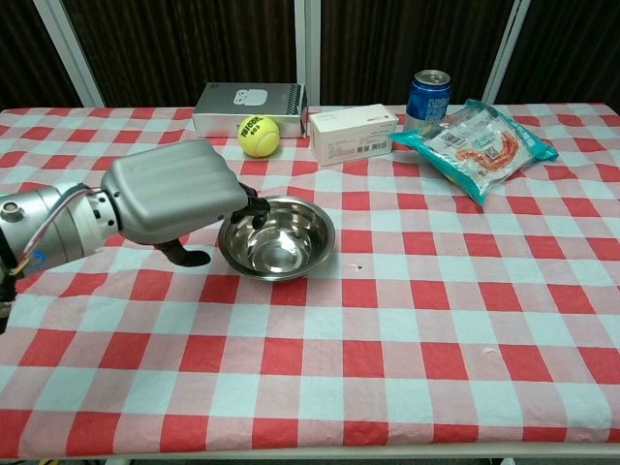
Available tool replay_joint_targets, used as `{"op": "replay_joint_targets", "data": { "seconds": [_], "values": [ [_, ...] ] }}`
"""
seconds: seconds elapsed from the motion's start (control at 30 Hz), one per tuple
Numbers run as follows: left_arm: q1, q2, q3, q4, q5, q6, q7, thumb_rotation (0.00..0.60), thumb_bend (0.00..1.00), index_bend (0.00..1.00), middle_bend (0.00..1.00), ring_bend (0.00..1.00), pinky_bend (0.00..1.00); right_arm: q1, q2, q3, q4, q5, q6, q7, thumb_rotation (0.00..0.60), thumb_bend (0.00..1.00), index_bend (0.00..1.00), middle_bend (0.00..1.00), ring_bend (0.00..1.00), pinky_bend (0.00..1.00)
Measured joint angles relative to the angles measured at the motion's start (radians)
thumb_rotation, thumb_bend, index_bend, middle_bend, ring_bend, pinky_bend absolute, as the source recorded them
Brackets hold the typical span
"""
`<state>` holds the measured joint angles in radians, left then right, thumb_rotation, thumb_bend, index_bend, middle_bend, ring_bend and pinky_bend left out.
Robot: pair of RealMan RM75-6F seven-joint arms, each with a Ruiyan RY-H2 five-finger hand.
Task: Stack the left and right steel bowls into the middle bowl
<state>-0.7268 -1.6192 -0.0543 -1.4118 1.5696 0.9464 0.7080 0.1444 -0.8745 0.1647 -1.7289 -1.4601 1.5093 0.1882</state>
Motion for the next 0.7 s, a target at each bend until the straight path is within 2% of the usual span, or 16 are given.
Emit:
{"op": "replay_joint_targets", "data": {
  "seconds": [0.2, 0.33, 0.43, 0.5, 0.57, 0.6, 0.7],
  "values": [
    [0.015, 0.088, -0.022, -0.089, -0.059, 0.021, 0.099, 0.6, 0.22, 0.38, 0.51, 0.89, 0.91, -0.001, 0.005, 0.002, -0.01, -0.007, 0.005, -0.004, 0.6, 0.04, 0.08, 0.14, 0.04, 0.02],
    [0.052, 0.156, -0.042, -0.14, -0.131, 0.077, 0.172, 0.6, 0.22, 0.4, 0.51, 0.84, 0.86, 0.001, 0.003, -0.003, -0.012, -0.015, -0.004, -0.01, 0.6, 0.04, 0.08, 0.14, 0.04, 0.02],
    [0.102, 0.184, -0.052, -0.154, -0.155, 0.163, 0.166, 0.6, 0.22, 0.41, 0.49, 0.67, 0.75, 0.006, -0.006, -0.014, -0.007, -0.032, -0.018, -0.015, 0.6, 0.04, 0.08, 0.14, 0.04, 0.02],
    [0.143, 0.196, -0.056, -0.155, -0.161, 0.241, 0.115, 0.6, 0.22, 0.39, 0.41, 0.48, 0.64, 0.01, -0.015, -0.023, 0.002, -0.05, -0.028, -0.021, 0.6, 0.04, 0.08, 0.14, 0.03, 0.02],
    [0.187, 0.204, -0.057, -0.146, -0.161, 0.313, 0.025, 0.6, 0.21, 0.35, 0.29, 0.29, 0.45, 0.015, -0.033, -0.039, 0.024, -0.07, -0.042, -0.036, 0.6, 0.04, 0.08, 0.13, 0.02, 0.02],
    [0.207, 0.207, -0.057, -0.14, -0.161, 0.338, -0.023, 0.6, 0.2, 0.32, 0.25, 0.22, 0.37, 0.017, -0.042, -0.045, 0.036, -0.076, -0.05, -0.045, 0.6, 0.04, 0.08, 0.13, 0.01, 0.02],
    [0.287, 0.222, -0.051, -0.123, -0.168, 0.42, -0.199, 0.6, 0.18, 0.3, 0.22, 0.18, 0.29, 0.02, -0.069, -0.064, 0.067, -0.083, -0.07, -0.086, 0.6, 0.04, 0.07, 0.1, 0.0, 0.01]
  ]
}}
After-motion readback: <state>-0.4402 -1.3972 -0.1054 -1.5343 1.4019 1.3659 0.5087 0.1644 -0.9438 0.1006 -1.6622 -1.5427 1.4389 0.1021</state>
